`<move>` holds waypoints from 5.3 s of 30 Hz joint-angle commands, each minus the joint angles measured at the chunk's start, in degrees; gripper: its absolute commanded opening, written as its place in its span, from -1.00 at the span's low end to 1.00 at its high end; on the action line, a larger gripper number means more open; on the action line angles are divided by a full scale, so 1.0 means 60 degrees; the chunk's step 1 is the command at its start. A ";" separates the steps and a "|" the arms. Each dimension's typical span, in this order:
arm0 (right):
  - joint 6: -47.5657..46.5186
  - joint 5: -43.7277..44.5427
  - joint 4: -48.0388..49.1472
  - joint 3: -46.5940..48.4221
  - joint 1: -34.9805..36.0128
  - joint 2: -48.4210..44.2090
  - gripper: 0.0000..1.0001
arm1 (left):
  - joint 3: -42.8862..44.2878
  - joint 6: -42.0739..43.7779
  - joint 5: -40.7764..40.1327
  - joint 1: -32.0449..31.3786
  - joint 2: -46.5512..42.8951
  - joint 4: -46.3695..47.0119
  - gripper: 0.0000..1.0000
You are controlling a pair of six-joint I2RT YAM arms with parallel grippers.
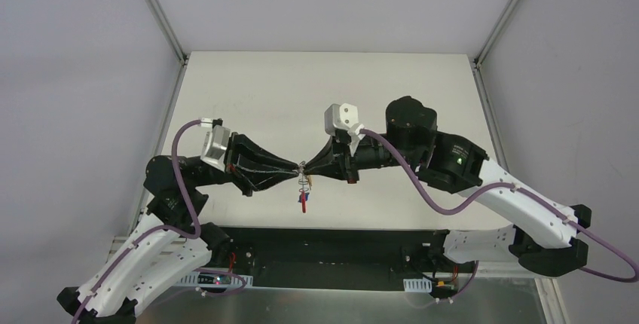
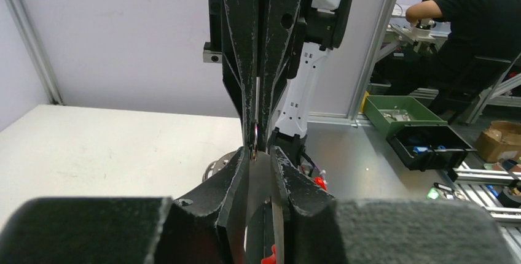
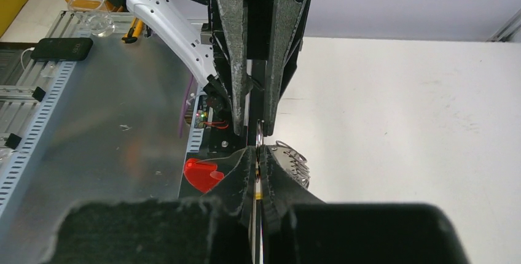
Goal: Put the keys on the keyring
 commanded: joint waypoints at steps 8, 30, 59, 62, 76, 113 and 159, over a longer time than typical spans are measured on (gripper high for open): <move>0.1093 0.0101 -0.3317 0.2446 0.0054 0.0823 -1.00 | 0.1582 0.0875 0.0429 0.0093 0.0268 -0.3226 -0.55; 0.2729 -0.0790 -0.4666 0.3526 -0.0439 0.1971 -1.00 | 0.4037 0.0777 0.2166 0.0100 0.2265 -0.6894 -0.61; 0.2892 -0.1785 -0.5460 0.4291 -0.0826 0.2890 -1.00 | 0.4372 0.1339 0.2502 0.0094 0.2662 -0.7843 -1.00; 0.2875 -0.1795 -0.5517 0.4318 -0.0814 0.2919 -1.00 | 0.4435 0.1416 0.2574 0.0091 0.2690 -0.7872 -1.00; 0.3058 -0.0079 -0.2540 0.2118 -0.0730 0.0870 -0.23 | 0.4217 0.2938 0.1378 -0.0099 0.1578 -0.7165 -1.00; -0.1333 0.1084 0.4522 -0.1633 0.0296 -0.1273 -0.22 | -0.0376 -0.1600 -0.3334 -0.0129 0.0289 0.5039 -1.00; 0.0076 0.0061 0.5062 -0.0194 0.0290 0.0285 -0.53 | -0.0684 -0.1411 -0.3292 -0.0129 -0.0138 0.4989 -1.00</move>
